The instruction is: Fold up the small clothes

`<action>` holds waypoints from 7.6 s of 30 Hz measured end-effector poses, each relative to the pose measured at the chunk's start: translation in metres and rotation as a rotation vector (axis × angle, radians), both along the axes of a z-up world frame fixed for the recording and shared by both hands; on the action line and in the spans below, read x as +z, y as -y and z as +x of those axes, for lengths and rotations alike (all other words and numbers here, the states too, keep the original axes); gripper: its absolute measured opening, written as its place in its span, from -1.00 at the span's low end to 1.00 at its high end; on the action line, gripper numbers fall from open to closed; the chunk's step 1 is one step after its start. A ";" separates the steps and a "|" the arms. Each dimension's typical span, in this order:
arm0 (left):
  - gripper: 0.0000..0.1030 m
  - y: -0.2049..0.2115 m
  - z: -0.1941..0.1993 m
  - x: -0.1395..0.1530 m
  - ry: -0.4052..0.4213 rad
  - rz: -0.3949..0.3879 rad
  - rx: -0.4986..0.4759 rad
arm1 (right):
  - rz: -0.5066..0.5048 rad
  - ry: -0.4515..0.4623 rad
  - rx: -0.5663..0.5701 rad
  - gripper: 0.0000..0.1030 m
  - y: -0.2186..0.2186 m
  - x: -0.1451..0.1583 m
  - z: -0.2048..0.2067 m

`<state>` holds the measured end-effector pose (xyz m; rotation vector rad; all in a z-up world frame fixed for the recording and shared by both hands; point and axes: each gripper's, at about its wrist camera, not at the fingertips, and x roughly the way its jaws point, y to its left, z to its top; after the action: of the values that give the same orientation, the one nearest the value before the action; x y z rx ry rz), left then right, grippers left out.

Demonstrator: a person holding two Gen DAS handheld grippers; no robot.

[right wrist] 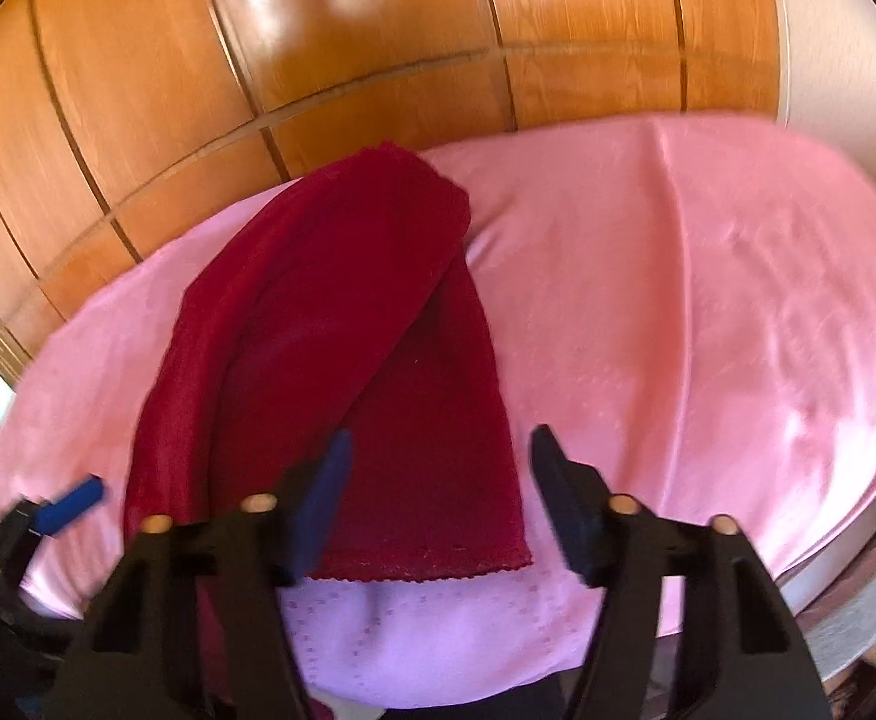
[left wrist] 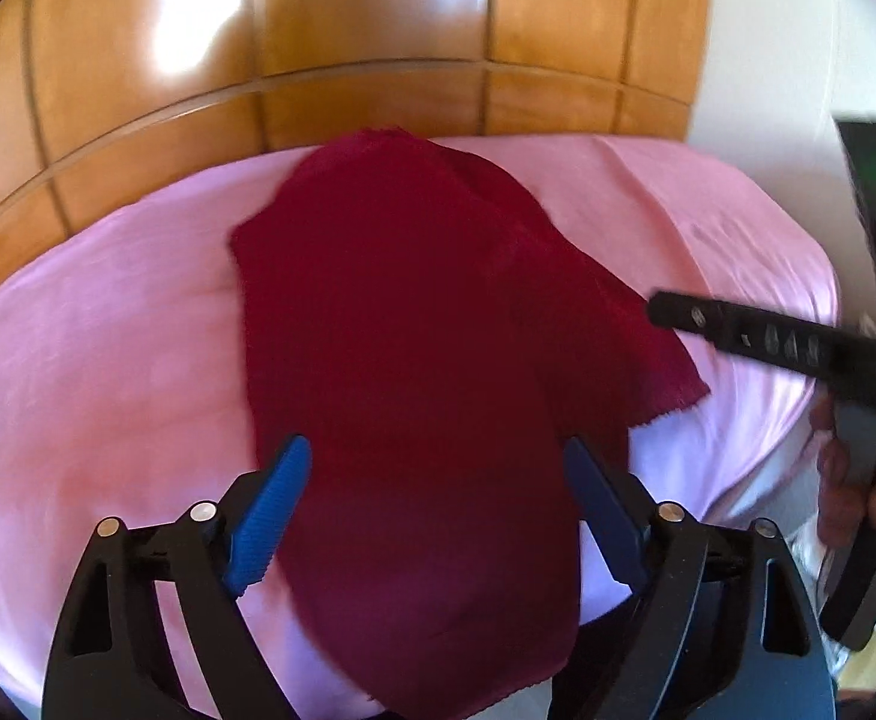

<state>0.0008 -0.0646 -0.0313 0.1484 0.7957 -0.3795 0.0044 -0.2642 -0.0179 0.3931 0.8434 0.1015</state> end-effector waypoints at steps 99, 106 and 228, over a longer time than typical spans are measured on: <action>0.14 -0.245 0.086 0.060 -0.208 -0.585 0.380 | -0.047 -0.100 0.226 -0.85 0.061 0.003 -0.024; 0.14 -0.230 0.037 -0.006 -0.316 -0.553 0.319 | -0.049 -0.189 0.194 -0.85 0.069 -0.033 -0.025; 0.63 -0.087 0.154 -0.045 -0.106 -0.168 0.341 | -0.593 -0.031 -0.317 -0.87 0.275 0.007 0.124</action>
<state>0.1544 0.0223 -0.0760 -0.1652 0.8723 -0.1306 0.1286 -0.5393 -0.0109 -0.0346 0.7909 -0.4425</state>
